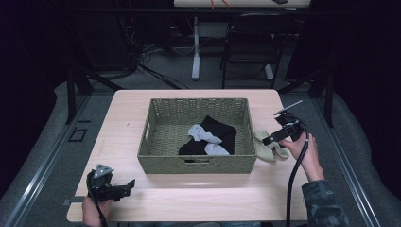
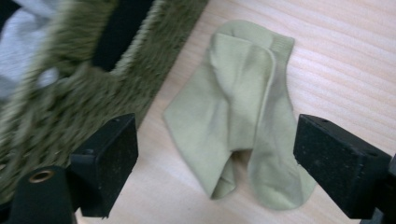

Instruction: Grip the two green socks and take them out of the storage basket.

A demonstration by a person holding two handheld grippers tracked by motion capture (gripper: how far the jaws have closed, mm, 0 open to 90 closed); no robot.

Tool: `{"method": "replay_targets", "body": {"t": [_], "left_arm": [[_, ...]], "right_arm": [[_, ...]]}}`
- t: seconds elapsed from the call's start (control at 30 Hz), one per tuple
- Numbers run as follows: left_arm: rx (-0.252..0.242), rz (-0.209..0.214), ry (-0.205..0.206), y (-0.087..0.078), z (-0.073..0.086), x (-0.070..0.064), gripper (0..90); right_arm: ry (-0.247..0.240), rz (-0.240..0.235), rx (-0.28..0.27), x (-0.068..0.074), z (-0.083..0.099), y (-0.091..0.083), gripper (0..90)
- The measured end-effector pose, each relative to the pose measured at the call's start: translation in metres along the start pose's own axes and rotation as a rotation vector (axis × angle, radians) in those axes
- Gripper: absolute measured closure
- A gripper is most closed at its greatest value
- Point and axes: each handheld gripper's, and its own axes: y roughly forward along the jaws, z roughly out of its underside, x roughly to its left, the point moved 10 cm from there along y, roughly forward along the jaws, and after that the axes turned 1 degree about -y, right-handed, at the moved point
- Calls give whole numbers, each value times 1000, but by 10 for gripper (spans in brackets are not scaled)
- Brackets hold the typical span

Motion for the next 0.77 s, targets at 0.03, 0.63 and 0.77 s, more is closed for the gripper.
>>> {"method": "replay_targets", "body": {"t": [0.03, 0.63, 0.77], "left_arm": [[0, 0, 0, 0, 0, 0, 1], [3, 2, 7, 0, 0, -1, 2], [3, 0, 7, 1, 0, -1, 2]], "right_arm": [[0, 0, 0, 0, 0, 0, 112], [-25, 34, -13, 11, 42, -7, 10], [-23, 29, -24, 8, 42, -6, 11]]}}
